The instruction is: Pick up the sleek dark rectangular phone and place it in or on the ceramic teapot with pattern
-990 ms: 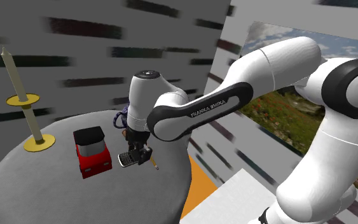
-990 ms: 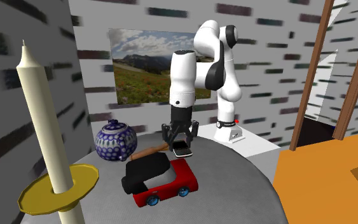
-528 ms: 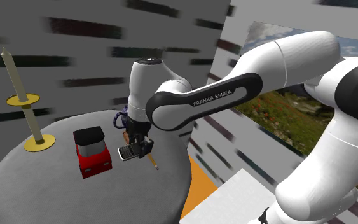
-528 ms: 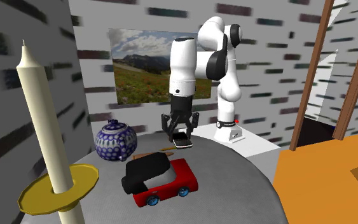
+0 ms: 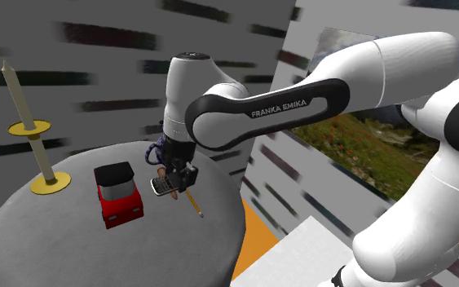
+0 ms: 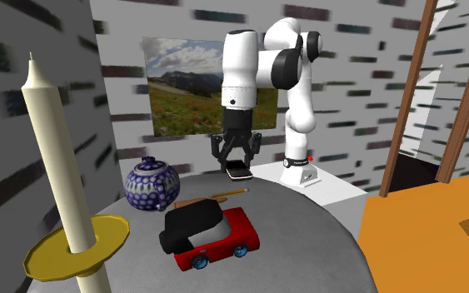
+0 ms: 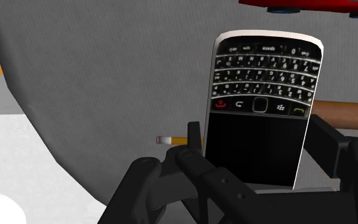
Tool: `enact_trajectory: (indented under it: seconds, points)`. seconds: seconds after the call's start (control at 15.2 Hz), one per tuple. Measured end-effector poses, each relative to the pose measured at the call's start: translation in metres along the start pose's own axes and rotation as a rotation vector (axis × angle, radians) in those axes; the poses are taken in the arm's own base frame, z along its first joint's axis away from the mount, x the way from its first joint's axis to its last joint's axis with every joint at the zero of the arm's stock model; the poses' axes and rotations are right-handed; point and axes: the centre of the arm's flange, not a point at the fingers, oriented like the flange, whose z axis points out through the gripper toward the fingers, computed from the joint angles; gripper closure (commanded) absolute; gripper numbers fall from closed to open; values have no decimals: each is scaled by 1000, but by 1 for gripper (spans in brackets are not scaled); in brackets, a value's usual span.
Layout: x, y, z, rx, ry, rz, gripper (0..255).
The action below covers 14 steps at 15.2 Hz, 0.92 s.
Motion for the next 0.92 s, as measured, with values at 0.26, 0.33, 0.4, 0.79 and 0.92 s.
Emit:
enact_trajectory:
  seconds: [0.26, 0.33, 0.4, 0.79, 0.92]
  points:
    - [0, -1, -22, 0, 0, 0, 255]
    - [0, -2, -28, 0, 0, 0, 255]
    - [0, -1, -34, 0, 0, 0, 255]
    - [-2, -3, -65, 0, 0, 0, 255]
    - [-3, -5, -75, 0, 0, 0, 255]
